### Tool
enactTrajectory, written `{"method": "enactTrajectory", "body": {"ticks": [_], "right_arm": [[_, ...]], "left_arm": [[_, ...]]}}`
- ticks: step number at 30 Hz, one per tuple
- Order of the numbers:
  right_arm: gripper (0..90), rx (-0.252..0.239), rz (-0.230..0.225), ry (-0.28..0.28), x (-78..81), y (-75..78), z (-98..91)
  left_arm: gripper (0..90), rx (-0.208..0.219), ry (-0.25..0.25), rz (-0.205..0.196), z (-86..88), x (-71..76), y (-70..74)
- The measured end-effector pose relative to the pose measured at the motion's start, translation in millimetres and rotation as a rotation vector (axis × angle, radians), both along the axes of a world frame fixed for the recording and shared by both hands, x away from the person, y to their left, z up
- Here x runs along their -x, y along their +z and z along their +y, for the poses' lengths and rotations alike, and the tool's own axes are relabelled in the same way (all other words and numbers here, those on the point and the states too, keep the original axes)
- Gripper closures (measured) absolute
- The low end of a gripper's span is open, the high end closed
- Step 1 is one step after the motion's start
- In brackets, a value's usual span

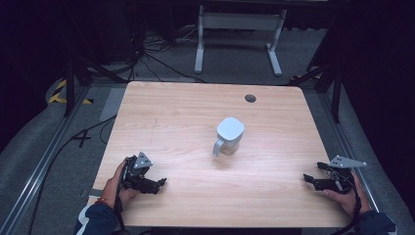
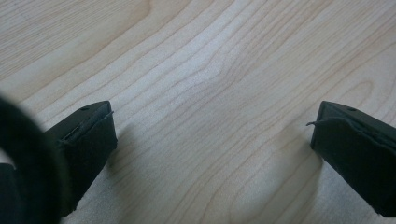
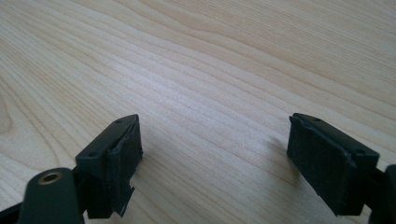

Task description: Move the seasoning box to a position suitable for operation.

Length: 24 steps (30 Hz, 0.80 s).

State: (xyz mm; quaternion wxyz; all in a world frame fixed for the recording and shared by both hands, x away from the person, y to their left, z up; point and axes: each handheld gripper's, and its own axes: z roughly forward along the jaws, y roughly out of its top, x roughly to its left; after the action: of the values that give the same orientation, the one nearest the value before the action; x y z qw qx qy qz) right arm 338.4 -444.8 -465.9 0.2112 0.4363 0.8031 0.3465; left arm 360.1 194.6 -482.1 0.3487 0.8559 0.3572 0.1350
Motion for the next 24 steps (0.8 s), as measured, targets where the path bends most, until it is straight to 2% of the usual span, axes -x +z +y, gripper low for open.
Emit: {"method": "enactTrajectory", "body": {"ticks": [4, 9, 12, 14, 21, 22, 24], "right_arm": [[20.1, -0.006, 0.005, 0.002, 0.9, 0.4, -0.2], [21.4, 0.003, 0.013, 0.009, -0.9, 1.8, 0.0], [21.3, -0.002, 0.008, 0.012, -1.3, 1.2, -0.3], [21.2, -0.002, 0.006, 0.013, -1.4, 1.1, -0.3], [21.1, -0.006, 0.001, 0.014, -1.6, 0.6, -0.4], [21.1, -0.005, 0.001, 0.015, -1.5, 0.6, -0.5], [21.1, -0.004, 0.002, 0.015, -1.6, 0.7, -0.5]], "left_arm": [[1.7, -0.005, -0.018, 0.0, 3.4, 2.5, 0.5], [2.1, 0.0, 0.016, 0.0, 2.2, 7.7, 0.3], [5.6, 0.001, 0.02, -0.017, 2.6, 10.1, 0.6], [6.1, 0.006, 0.028, -0.009, 1.8, 11.4, 0.6], [6.4, 0.0, 0.02, -0.006, 1.9, 11.1, 1.3], [6.4, -0.003, 0.006, -0.02, 2.7, 9.6, 0.9], [6.4, 0.006, 0.0, -0.007, 2.8, 9.9, 1.0]]}}
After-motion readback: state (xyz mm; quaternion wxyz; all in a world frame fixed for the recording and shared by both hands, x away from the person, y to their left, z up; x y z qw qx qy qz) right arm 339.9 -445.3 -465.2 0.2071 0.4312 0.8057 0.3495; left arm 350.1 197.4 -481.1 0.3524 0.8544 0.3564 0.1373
